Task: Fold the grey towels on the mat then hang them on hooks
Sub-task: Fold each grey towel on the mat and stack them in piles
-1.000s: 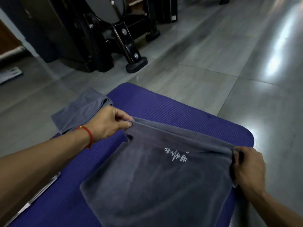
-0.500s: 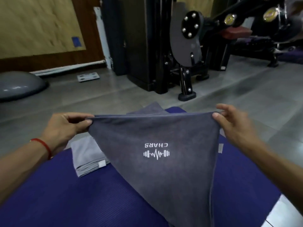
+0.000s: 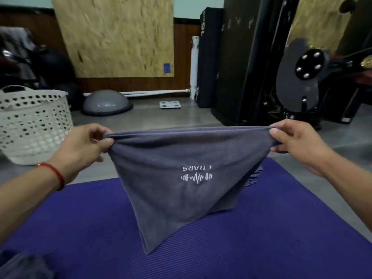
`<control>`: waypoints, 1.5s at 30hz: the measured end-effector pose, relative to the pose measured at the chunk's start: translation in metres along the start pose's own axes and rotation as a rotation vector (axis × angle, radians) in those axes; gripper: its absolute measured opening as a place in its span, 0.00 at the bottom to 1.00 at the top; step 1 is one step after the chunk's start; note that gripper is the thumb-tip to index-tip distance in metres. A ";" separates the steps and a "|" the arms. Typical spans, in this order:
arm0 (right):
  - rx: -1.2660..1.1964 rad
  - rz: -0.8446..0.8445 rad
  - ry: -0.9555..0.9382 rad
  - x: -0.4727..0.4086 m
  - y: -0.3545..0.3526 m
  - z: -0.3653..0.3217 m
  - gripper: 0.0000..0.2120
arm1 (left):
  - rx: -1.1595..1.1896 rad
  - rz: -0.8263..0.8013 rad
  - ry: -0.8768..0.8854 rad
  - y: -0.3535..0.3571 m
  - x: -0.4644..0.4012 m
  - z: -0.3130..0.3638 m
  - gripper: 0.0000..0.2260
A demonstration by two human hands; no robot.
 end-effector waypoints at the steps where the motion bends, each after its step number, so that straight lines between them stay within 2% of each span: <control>1: -0.043 -0.012 0.011 -0.003 0.009 0.002 0.06 | 0.056 -0.011 -0.063 -0.001 0.004 -0.007 0.05; 5: -0.147 -0.052 0.066 -0.019 0.050 0.026 0.05 | 0.486 -0.100 -0.431 0.016 0.017 -0.046 0.06; 7: -0.151 -0.014 0.081 -0.030 0.067 0.041 0.05 | 0.548 -0.062 -0.510 0.026 0.013 -0.062 0.04; 9: -0.137 0.045 0.073 -0.040 0.076 0.048 0.05 | 0.489 0.015 -0.457 0.031 0.002 -0.067 0.03; 13: -0.172 0.220 -0.040 -0.058 0.057 0.032 0.08 | 0.418 0.137 -0.140 0.025 -0.029 -0.035 0.04; 15: -0.152 0.273 -0.089 -0.054 0.043 0.025 0.08 | 0.355 0.130 0.013 0.021 -0.024 -0.016 0.04; 18: -0.063 0.258 -0.082 -0.028 0.042 0.049 0.07 | 0.227 0.048 0.055 0.032 0.009 -0.037 0.05; 22: 0.011 0.055 0.064 0.039 0.088 0.143 0.04 | 0.187 -0.158 -0.141 0.073 0.092 -0.137 0.07; 24: 0.075 -0.132 0.162 0.087 0.116 0.198 0.06 | 0.158 -0.272 -0.286 0.091 0.147 -0.191 0.08; 26: 0.147 -0.351 0.257 0.141 0.136 0.244 0.07 | 0.119 -0.452 -0.454 0.105 0.209 -0.239 0.06; 27: 0.188 -0.447 0.267 0.166 0.140 0.261 0.07 | 0.093 -0.547 -0.484 0.108 0.237 -0.255 0.05; 29: 0.351 -0.610 0.158 0.207 0.138 0.274 0.07 | -0.008 -0.683 -0.401 0.106 0.279 -0.269 0.02; 31: 0.523 -0.675 -0.026 0.234 0.128 0.278 0.08 | -0.115 -0.684 -0.298 0.096 0.301 -0.269 0.12; 33: 0.590 -0.718 -0.167 0.258 0.120 0.275 0.05 | -0.251 -0.707 -0.089 0.093 0.320 -0.261 0.16; 34: 0.623 -0.733 -0.238 0.270 0.117 0.274 0.04 | -0.327 -0.759 0.078 0.097 0.334 -0.252 0.14; 35: 0.658 -0.755 -0.302 0.280 0.114 0.273 0.07 | -0.377 -0.786 0.209 0.098 0.347 -0.245 0.11; 37: 0.691 -0.816 -0.393 0.304 0.111 0.274 0.12 | -0.415 -0.781 0.340 0.095 0.366 -0.235 0.08; 40: 0.696 -0.893 -0.387 0.330 0.102 0.282 0.16 | -0.464 -0.772 0.437 0.090 0.389 -0.232 0.09; 42: 0.694 -0.944 -0.341 0.337 0.100 0.285 0.12 | -0.506 -0.850 0.478 0.097 0.404 -0.235 0.06; 44: 0.702 -1.019 -0.316 0.338 0.105 0.281 0.03 | -0.534 -0.965 0.431 0.104 0.408 -0.242 0.12; 45: 0.729 -1.036 -0.290 0.331 0.108 0.279 0.04 | -0.527 -0.998 0.352 0.104 0.399 -0.246 0.15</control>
Point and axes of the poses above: each hand's wrist, its own x-axis away from the middle knuckle, its own y-axis out of the palm, z = x × y, the point moved 8 cm from there along -x, towards the middle knuckle, and after that the axes turned 5 degrees about x, right-handed, at the moved point
